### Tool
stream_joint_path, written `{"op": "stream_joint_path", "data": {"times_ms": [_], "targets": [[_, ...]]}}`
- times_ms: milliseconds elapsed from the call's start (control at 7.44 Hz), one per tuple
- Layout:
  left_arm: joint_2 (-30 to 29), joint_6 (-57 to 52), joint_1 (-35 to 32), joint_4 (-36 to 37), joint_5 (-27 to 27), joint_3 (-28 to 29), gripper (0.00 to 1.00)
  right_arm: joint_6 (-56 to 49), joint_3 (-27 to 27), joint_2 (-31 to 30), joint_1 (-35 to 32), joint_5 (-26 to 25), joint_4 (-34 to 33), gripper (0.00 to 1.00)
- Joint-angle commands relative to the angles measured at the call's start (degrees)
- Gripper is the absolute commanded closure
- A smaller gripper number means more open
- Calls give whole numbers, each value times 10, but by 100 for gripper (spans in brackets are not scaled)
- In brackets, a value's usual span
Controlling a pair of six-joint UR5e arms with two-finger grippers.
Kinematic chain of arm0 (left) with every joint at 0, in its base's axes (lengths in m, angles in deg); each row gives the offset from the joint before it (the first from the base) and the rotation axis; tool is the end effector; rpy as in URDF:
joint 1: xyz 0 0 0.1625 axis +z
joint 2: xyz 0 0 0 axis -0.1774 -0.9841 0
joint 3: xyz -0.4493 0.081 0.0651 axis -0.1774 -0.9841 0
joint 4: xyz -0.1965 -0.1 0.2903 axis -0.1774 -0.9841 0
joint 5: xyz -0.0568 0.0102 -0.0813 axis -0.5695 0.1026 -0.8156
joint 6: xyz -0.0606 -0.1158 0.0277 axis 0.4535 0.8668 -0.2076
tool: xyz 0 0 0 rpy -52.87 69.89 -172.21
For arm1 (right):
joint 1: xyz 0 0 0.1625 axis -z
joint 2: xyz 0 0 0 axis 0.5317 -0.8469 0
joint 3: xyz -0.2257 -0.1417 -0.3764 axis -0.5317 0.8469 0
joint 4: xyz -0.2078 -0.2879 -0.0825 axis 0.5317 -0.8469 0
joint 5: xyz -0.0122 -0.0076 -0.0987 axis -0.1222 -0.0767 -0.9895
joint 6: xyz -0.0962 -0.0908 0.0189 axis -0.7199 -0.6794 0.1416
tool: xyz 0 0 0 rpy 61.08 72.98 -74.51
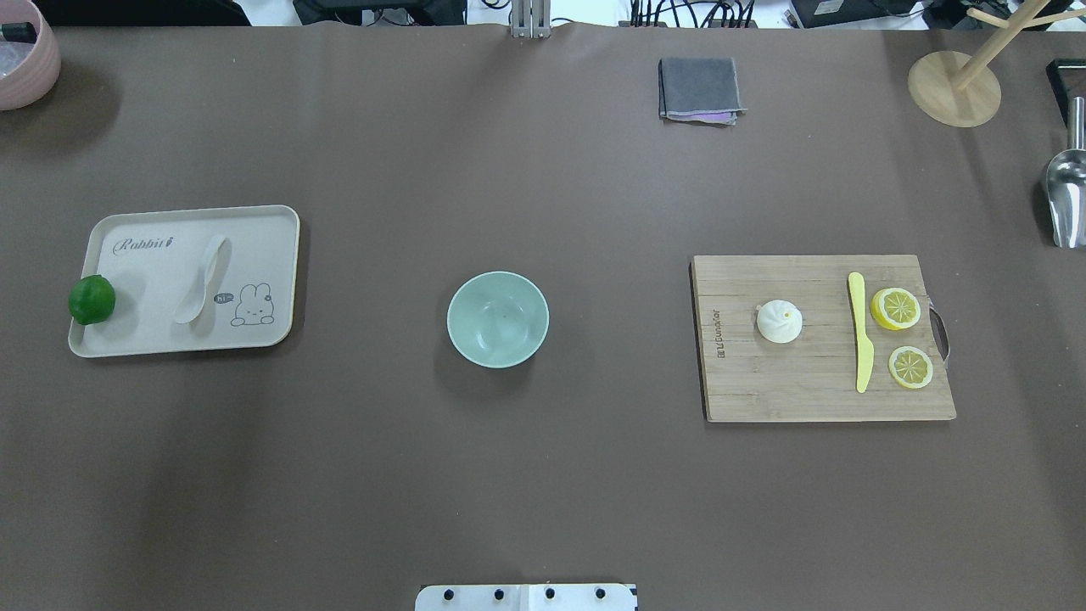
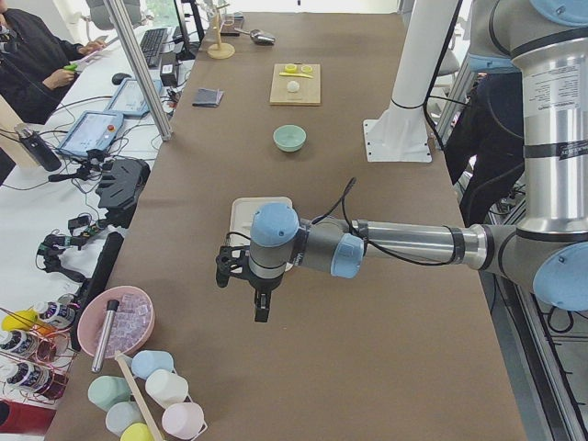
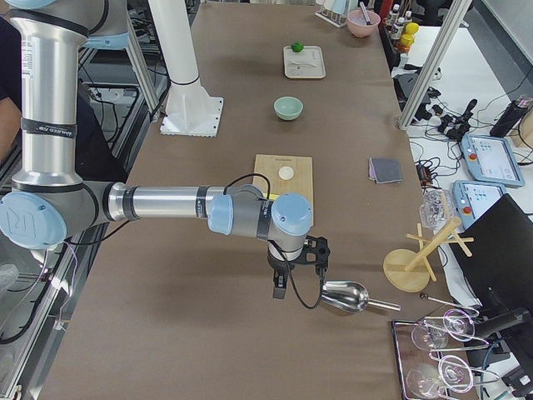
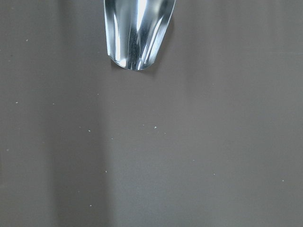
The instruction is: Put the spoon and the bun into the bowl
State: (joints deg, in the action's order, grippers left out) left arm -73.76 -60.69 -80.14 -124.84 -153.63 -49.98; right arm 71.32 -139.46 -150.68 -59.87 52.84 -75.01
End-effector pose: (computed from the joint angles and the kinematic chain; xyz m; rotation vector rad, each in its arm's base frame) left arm -0.0453 -0.3940 0.6752 0.1553 0.7600 -0.1156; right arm 0.0576 -0.3806 0.7116 -0.0495 -0.7302 0.0274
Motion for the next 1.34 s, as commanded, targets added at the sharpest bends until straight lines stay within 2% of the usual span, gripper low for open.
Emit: {"op": "stream_joint_path", "data": {"times_ms": [0,1210], "targets": [[-3,-3,0,3,1,1,2,0,0,0,1,0,0,0],[-5,-6,0,-1,6,10,2,-1,1,-2,2,-2,0,0]]}}
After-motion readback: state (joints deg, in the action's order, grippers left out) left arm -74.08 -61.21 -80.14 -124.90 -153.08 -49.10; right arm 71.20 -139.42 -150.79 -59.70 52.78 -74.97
